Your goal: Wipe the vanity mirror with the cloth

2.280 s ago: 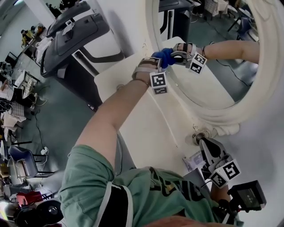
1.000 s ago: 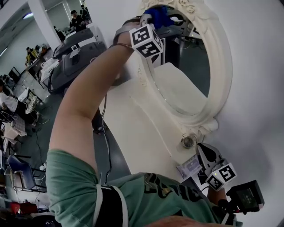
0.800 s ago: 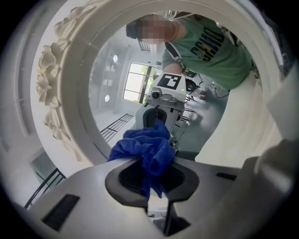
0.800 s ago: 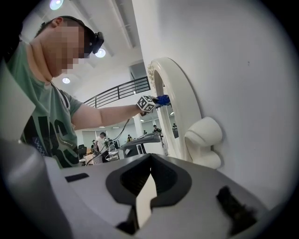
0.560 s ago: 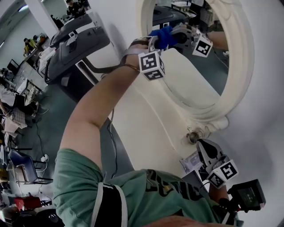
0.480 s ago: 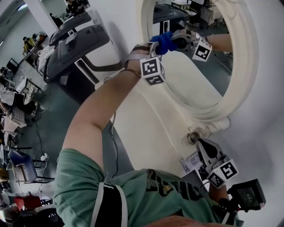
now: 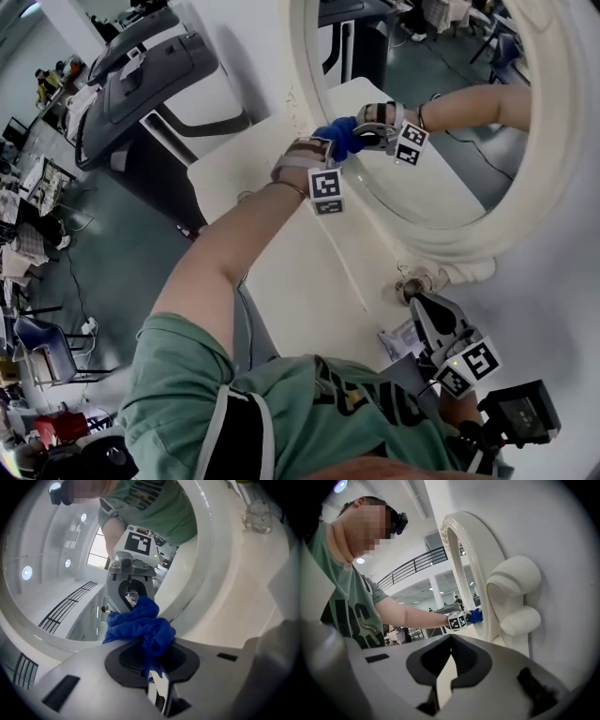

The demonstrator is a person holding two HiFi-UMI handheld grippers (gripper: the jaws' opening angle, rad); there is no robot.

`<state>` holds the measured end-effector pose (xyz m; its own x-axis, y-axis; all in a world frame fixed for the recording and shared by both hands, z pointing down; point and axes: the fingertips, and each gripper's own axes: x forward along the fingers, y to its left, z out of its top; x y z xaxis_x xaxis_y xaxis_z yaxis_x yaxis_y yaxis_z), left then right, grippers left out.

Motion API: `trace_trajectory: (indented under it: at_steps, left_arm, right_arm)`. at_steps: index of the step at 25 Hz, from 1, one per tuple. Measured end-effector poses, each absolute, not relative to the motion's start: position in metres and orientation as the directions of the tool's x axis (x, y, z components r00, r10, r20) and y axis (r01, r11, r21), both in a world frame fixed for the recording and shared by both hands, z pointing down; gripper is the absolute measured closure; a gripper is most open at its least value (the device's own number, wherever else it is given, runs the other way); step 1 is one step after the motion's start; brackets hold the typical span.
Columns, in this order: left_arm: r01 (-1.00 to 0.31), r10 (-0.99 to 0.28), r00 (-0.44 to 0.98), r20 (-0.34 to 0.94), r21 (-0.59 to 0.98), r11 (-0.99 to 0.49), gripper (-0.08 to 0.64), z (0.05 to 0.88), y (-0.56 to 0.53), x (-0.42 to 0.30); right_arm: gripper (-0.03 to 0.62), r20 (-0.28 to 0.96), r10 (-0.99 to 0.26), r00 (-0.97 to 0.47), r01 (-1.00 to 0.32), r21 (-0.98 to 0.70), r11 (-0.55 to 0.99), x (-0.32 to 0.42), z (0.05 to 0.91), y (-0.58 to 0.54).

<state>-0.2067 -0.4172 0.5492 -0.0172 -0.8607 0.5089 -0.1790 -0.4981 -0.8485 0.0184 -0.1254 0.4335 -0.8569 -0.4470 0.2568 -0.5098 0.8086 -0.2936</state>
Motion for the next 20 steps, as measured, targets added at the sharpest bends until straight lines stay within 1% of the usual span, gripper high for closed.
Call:
trace_trajectory:
  at_steps: [3,6,9,11,14,17,20]
  left_arm:
    - [-0.16,-0.867,-0.015,0.498,-0.857,-0.489,0.488,0.55,-0.418,-0.206]
    - [-0.162,-0.855,-0.019,0.519,-0.845,-0.51,0.489,0.556,-0.423,-0.206]
    - [-0.237,-0.814,-0.004,0.581,-0.791,-0.563,0.489,0.557,-0.417,-0.205]
    - [-0.294,-0.813,0.03,0.582,-0.772,-0.564,0.488,0.534,-0.409,-0.204]
    - [-0.361,-0.876,0.072,0.477,-0.806,-0.469,0.488,0.453,-0.411,-0.211]
    - [-0.422,-0.947,0.105,0.305,-0.848,-0.32,0.488,0.332,-0.418,-0.22]
    - [-0.432,-0.982,0.128,0.141,-0.883,-0.183,0.488,0.217,-0.415,-0.218]
  right_arm:
    - [0.58,0.259,-0.453,-0.853,-0.517,-0.3,0.802,0.021,0.435,-0.125]
    - [0.58,0.237,-0.455,-0.859,-0.509,-0.289,0.811,0.016,0.432,-0.127]
    - [0.58,0.21,-0.451,-0.867,-0.495,-0.266,0.827,0.015,0.422,-0.122]
    - [0.58,0.196,-0.461,-0.865,-0.499,-0.258,0.827,0.02,0.413,-0.117]
    - [0.58,0.179,-0.479,-0.859,-0.511,-0.25,0.823,0.031,0.401,-0.114]
    - [0.58,0.157,-0.484,-0.861,-0.508,-0.231,0.83,0.034,0.396,-0.114]
    - [0.58,0.134,-0.487,-0.863,-0.505,-0.219,0.835,0.034,0.394,-0.115]
